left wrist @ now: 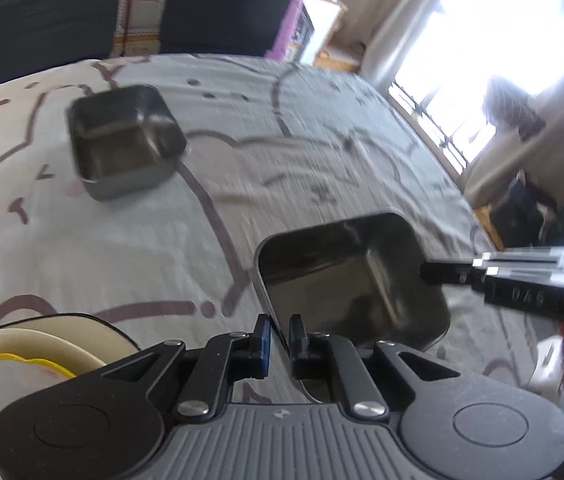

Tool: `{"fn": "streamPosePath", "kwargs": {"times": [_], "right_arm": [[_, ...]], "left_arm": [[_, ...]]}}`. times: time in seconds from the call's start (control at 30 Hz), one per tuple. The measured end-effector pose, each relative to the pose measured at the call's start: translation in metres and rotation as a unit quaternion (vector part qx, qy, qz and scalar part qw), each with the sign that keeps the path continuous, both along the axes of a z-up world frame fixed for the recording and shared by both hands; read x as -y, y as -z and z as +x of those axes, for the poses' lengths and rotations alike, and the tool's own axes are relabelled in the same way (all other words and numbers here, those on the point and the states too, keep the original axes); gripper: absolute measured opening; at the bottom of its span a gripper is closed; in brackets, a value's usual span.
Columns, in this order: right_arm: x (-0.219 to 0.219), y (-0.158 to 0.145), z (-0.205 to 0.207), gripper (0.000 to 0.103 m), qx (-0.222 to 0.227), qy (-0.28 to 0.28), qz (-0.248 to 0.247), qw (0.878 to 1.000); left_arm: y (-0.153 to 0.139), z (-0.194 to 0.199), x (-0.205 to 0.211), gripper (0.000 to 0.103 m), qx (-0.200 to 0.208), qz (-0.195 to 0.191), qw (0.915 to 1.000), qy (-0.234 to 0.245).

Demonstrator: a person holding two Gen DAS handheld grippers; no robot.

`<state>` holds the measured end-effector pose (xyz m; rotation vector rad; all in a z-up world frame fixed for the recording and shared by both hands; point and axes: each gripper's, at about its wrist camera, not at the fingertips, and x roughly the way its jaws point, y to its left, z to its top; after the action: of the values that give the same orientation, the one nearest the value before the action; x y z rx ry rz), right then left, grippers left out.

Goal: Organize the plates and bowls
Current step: 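Lift and carry the steel tray with both grippers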

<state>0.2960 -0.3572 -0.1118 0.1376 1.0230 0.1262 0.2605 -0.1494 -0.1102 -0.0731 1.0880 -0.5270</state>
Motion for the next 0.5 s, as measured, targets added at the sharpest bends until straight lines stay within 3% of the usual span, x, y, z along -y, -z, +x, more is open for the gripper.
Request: {"fn": "streamPosePath", "kwargs": {"times": [0.5], "right_arm": [[0.012, 0.02, -0.007, 0.004, -0.045, -0.012, -0.038, 0.998]], "left_arm": [[0.03, -0.001, 0.033, 0.011, -0.017, 0.05, 0.9966, 0.063]]}}
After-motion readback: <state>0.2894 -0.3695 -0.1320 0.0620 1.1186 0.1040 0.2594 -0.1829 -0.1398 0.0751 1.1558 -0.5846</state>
